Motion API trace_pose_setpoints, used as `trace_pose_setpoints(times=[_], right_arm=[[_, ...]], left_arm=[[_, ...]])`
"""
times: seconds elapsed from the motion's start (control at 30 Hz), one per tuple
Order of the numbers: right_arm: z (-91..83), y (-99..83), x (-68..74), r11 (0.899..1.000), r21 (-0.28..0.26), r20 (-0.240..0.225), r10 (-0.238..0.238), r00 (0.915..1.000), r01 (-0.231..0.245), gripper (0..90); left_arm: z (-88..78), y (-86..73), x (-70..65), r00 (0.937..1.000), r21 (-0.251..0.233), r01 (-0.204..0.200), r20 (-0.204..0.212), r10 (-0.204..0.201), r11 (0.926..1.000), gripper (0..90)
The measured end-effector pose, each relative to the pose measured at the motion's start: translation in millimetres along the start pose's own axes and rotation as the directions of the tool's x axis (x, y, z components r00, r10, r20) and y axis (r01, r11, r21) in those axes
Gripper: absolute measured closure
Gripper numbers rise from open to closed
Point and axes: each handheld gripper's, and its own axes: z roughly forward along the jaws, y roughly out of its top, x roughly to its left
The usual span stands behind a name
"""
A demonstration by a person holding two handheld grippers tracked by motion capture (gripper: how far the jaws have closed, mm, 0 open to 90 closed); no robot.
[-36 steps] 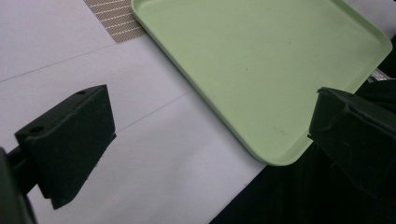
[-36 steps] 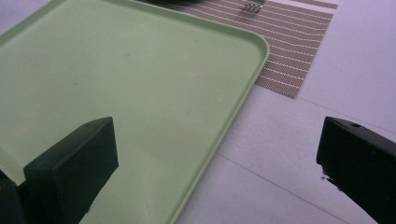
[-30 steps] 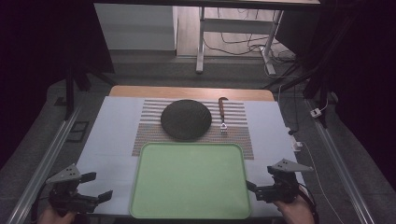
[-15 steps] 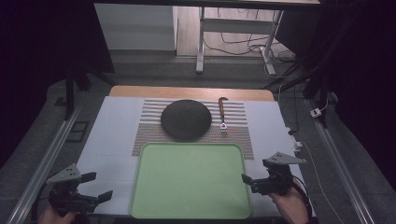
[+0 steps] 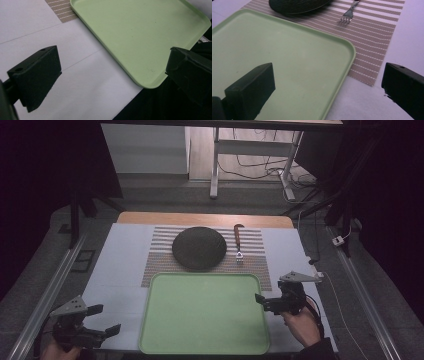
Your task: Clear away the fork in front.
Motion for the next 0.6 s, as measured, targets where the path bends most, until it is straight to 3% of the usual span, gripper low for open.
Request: trace_pose_setpoints(times=[0.37, 0.6], right_arm=[[24.7, 12.7, -8.8, 0.997, 0.062, 0.097, -0.061, 0.9934, 0.055, 0.0], [38.5, 22.9, -11.1, 0.993, 0.08, 0.113, -0.097, 0.9889, 0.088, 0.0]], left_arm=[[0.2, 0.1, 0.0, 1.0, 0.001, -0.001, 0.0, 0.001, 1.0, 0.0], [0.3, 0.1, 0.1, 1.0, 0.002, -0.001, 0.0, 0.001, 1.0, 0.1]])
